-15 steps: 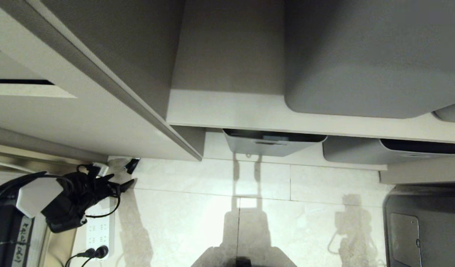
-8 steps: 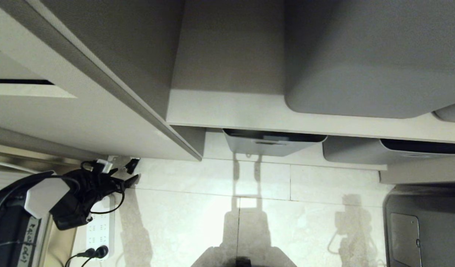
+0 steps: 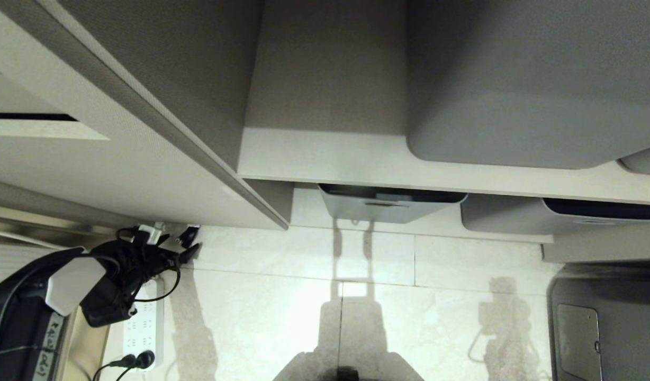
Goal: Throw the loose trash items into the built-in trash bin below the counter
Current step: Pick up the garbage
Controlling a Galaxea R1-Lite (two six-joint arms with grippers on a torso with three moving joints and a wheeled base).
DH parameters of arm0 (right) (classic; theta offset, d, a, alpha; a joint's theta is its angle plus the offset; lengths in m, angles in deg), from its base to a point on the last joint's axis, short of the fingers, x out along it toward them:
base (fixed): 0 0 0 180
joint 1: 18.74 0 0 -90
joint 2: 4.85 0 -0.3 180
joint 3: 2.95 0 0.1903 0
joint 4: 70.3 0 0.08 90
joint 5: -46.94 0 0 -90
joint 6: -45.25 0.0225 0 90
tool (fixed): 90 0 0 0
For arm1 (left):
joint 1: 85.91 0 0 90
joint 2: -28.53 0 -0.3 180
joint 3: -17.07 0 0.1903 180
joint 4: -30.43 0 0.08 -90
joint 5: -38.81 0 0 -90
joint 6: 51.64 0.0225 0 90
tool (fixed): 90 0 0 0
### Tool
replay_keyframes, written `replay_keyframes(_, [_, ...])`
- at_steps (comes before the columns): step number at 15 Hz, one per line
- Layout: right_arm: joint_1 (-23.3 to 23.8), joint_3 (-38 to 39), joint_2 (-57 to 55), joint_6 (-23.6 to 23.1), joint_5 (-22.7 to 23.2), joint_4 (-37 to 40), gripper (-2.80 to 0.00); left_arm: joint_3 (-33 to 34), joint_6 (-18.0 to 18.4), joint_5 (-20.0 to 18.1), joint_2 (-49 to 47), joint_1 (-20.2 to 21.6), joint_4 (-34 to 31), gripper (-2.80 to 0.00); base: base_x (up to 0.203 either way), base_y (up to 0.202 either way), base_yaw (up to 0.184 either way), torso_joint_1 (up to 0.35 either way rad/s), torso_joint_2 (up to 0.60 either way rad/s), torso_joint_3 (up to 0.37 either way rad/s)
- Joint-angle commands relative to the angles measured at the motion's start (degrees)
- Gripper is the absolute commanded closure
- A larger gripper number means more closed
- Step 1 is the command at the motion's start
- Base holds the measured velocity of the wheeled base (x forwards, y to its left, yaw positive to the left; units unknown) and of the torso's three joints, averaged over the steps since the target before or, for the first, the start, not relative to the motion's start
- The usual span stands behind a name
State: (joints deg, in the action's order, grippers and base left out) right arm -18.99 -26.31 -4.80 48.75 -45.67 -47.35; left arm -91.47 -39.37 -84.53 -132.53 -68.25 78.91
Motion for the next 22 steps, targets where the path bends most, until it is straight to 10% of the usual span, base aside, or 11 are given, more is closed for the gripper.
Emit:
replay_keyframes(1, [0.0, 0.1, 0.0, 0.0, 0.0, 0.0, 0.0, 0.0, -0.5, -0.2, -0.9, -0.2, 0.8, -2.8, 0.0, 0.0, 0.0, 0.0, 0.0, 0.0])
replay_keyframes(16, [0.0, 0.1, 0.0, 0.0, 0.0, 0.0, 0.0, -8.3, -2.9, 0.0, -5.6, -1.4, 1.1, -2.8, 0.0, 0.0, 0.0, 0.0, 0.0, 0.0])
replay_keyframes(17, [0.0, 0.1, 0.0, 0.0, 0.0, 0.0, 0.0, -8.6, -3.1, 0.0, -5.6, -1.5, 1.1, 0.0, 0.0, 0.0, 0.0, 0.0, 0.0, 0.0])
replay_keyframes(22, [0.0, 0.1, 0.0, 0.0, 0.0, 0.0, 0.0, -8.5, -3.2, 0.0, -5.6, -1.5, 1.0, 0.0, 0.0, 0.0, 0.0, 0.0, 0.0, 0.0])
